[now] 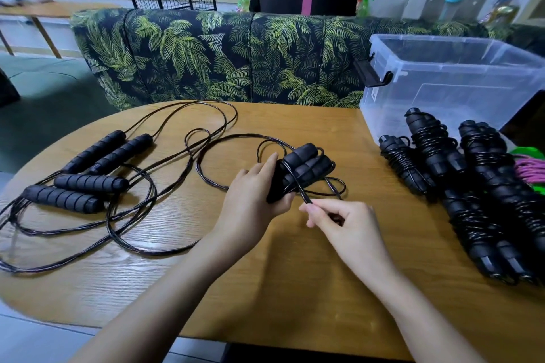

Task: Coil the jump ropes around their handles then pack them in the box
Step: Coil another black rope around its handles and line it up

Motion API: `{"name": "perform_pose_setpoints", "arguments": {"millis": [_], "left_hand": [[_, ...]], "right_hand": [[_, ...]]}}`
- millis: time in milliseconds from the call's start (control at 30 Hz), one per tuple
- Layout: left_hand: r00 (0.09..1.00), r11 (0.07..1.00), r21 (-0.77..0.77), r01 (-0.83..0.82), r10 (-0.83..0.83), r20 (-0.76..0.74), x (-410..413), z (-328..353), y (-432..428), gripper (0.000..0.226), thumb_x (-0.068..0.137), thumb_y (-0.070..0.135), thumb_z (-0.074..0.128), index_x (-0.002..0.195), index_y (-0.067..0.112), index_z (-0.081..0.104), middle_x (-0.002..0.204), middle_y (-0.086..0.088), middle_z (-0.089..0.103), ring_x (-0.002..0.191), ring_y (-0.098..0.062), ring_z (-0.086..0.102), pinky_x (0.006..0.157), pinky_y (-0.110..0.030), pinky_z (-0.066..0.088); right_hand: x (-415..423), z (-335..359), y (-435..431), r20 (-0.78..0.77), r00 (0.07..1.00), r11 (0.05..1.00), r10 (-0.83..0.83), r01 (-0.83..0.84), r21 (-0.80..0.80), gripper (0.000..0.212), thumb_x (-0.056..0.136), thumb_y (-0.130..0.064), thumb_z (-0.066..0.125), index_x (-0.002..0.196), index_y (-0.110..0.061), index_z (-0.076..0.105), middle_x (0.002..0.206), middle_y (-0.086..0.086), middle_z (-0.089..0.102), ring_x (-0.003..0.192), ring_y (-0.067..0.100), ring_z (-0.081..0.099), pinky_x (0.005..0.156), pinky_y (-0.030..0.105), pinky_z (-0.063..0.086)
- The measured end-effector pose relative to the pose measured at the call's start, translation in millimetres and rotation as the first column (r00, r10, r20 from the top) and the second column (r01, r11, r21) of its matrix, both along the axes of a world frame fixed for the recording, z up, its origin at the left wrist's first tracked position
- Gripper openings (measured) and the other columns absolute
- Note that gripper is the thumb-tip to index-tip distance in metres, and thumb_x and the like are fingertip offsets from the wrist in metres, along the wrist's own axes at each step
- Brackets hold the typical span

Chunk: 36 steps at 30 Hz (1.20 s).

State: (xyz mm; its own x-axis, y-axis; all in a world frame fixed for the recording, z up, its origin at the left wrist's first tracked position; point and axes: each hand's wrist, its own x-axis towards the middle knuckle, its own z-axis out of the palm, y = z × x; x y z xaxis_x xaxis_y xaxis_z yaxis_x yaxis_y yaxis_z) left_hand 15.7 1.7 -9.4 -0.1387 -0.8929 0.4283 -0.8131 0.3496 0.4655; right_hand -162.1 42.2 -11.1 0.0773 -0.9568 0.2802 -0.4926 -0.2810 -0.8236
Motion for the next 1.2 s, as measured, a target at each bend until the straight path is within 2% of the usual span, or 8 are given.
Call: {"name": "perform_pose_setpoints", "arguments": {"millis": [100,300,500,733,867,1000,1100,1200], "left_hand": [[0.984,0.997,0.049,0.056,-0.047,-0.171,0.8,6.6,5.4,0.076,0.077,0.043,0.064,0.144,0.011,0.046,0.113,-0.008,0.067,0.104,-0.03,0.061,0.086,-0.043,0.049],[0.91,0.951,0.159,0.266,-0.194,-0.367,5.5,13.4,13.3,0.082,0.076,0.056,0.057,0.146,0.016,0.043,0.121,-0.002,0.066,0.115,-0.019,0.06,0.099,-0.049,0.047],[0.973,0.972,0.144,0.183,-0.159,-0.167,3.6,24.7,11.8,0.101,0.06,0.082,0.054,0.144,0.025,0.046,0.118,0.011,0.064,0.112,-0.011,0.059,0.093,-0.039,0.049],[0.973,0.986,0.099,0.13,-0.108,-0.205,12.1,22.1,-1.0,0.085,0.059,0.08,0.056,0.127,0.03,0.059,0.103,0.018,0.07,0.1,-0.009,0.066,0.082,-0.04,0.053],[0.98,0.993,0.073,0.098,-0.083,-0.182,18.6,19.7,-9.8,0.084,0.059,0.079,0.057,0.127,0.029,0.059,0.107,0.01,0.071,0.101,-0.014,0.066,0.082,-0.042,0.053],[0.968,0.994,0.079,0.072,-0.05,-0.247,38.1,19.7,-25.1,0.077,0.06,0.08,0.061,0.121,0.033,0.059,0.106,0.007,0.071,0.1,-0.017,0.067,0.084,-0.045,0.055],[0.981,0.994,0.088,0.061,-0.043,-0.19,49.6,17.8,-32.5,0.089,0.057,0.087,0.059,0.125,0.03,0.058,0.106,0.005,0.071,0.098,-0.02,0.067,0.083,-0.044,0.055],[0.995,0.995,0.081,0.054,-0.047,-0.087,49.4,13.0,-32.1,0.089,0.059,0.082,0.056,0.128,0.025,0.059,0.105,0.004,0.071,0.096,-0.02,0.066,0.081,-0.042,0.054]], "right_hand": [[3.7,-2.8,-3.4,0.119,0.992,0.999,0.032,-0.037,0.04,0.029,0.088,-0.045,0.059,0.072,-0.026,0.074,0.07,0.003,0.07,0.063,0.032,0.058,0.07,0.046,0.052],[10.5,-1.3,-5.9,0.206,0.977,0.992,0.061,-0.082,0.098,0.029,0.095,-0.014,0.062,0.073,-0.029,0.072,0.076,-0.004,0.074,0.077,0.006,0.067,0.077,0.019,0.05],[14.6,-13.9,-6.1,0.126,0.991,0.998,0.035,-0.042,0.055,0.026,0.094,-0.024,0.064,0.068,-0.022,0.069,0.072,0.01,0.069,0.076,0.036,0.063,0.079,0.05,0.05],[-2.6,-17.8,-17.9,-0.34,0.94,0.965,0.041,-0.126,-0.231,0.035,0.088,-0.049,0.055,0.096,-0.02,0.073,0.089,-0.011,0.065,0.09,0.01,0.062,0.073,0.031,0.051],[-22.2,-28.5,-24.1,-0.573,0.82,0.877,-0.008,-0.269,-0.397,0.026,0.084,-0.028,0.077,0.105,-0.019,0.065,0.082,-0.009,0.071,0.081,0.013,0.069,0.073,0.027,0.055],[-49.3,-36.2,-27.6,-0.529,0.848,0.857,0.016,-0.284,-0.43,0.046,0.092,-0.038,0.063,0.131,-0.02,0.05,0.086,-0.002,0.074,0.073,0.009,0.07,0.064,0.025,0.057],[-66.0,-41.1,-27.2,-0.5,0.865,0.817,0.04,-0.316,-0.482,0.032,0.095,-0.041,0.051,0.123,-0.025,0.055,0.104,-0.009,0.074,0.087,0.002,0.069,0.07,0.024,0.057],[-71.8,-40.7,-28.5,-0.472,0.881,0.846,0.017,-0.265,-0.464,0.038,0.099,-0.056,0.036,0.119,-0.03,0.054,0.091,-0.008,0.076,0.084,0.006,0.071,0.065,0.026,0.057]]}}
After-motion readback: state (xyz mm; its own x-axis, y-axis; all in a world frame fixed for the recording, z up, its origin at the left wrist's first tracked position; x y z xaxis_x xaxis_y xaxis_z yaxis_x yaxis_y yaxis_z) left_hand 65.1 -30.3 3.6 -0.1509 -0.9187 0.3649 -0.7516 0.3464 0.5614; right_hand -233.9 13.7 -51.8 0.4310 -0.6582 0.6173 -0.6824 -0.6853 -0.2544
